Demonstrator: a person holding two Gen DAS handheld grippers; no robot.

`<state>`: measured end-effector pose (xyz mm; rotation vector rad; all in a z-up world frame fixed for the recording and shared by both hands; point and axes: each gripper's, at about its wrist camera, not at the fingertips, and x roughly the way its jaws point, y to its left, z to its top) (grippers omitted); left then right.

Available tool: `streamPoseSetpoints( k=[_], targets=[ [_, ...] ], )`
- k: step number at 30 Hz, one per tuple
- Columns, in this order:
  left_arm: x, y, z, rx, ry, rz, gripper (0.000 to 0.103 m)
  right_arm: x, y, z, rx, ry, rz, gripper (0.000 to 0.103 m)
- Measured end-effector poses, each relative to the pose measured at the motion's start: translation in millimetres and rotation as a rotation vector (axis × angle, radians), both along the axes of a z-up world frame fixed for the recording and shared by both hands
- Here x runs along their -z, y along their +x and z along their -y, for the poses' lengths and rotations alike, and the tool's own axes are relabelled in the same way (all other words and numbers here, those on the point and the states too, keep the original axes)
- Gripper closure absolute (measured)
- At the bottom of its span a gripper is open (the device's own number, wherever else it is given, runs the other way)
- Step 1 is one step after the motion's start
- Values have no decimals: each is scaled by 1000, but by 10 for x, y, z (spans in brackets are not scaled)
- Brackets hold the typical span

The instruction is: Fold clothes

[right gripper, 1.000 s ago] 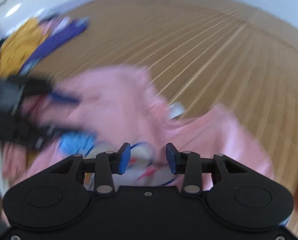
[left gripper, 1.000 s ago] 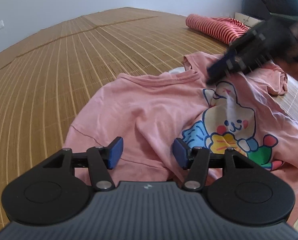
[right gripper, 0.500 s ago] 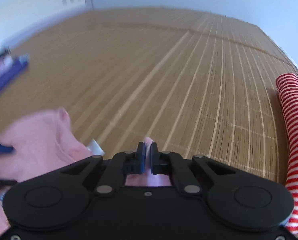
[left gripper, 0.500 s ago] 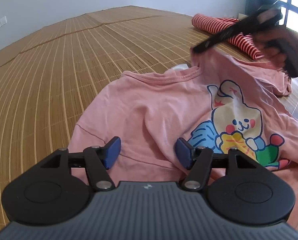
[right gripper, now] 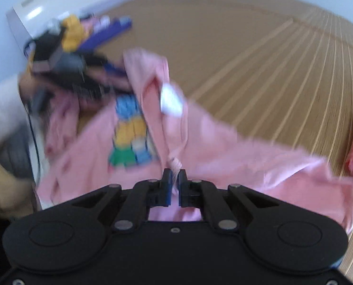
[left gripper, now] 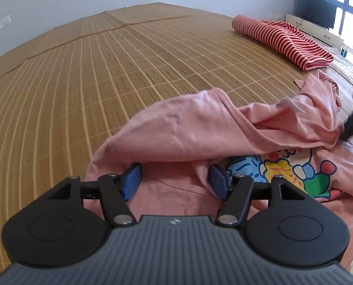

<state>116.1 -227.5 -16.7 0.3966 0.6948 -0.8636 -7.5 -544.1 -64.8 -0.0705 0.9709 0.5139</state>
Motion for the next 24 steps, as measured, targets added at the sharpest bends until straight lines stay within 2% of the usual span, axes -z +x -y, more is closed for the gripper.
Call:
streamPoseSetpoints(
  k=[3,6,8,9,11,13,16,18,20,24],
  targets=[
    [-145,-58,-41,31,-5,33,35,33,-48,2,-8,27,-2,87],
    [-225,-106,-61,54,-17,56,35,-190,-55,2,-27,172,84,73],
    [-227,-122,-49,65,-17,54,35,-364,23,22,-16,259,154,58],
    [-216,-121,-34,66,-7,54,35,-403,113,8,4,279,174,56],
    [-205,-108,-25,63,4,56,35,-366,388,-57,31,307,160,52],
    [-205,-87,-38,53,8,58,35,-198,724,-128,44,300,91,47],
    [-225,-46,-132,39,-3,57,35,130,1142,-154,97,262,-57,47],
    [-240,-21,-164,27,3,66,35,231,1195,-213,85,256,-87,51],
    [-264,7,-182,13,9,79,35,155,1090,-298,13,301,-56,51],
    [-391,67,-306,-16,-35,95,35,-42,795,-512,-156,359,-4,51]
  ],
)
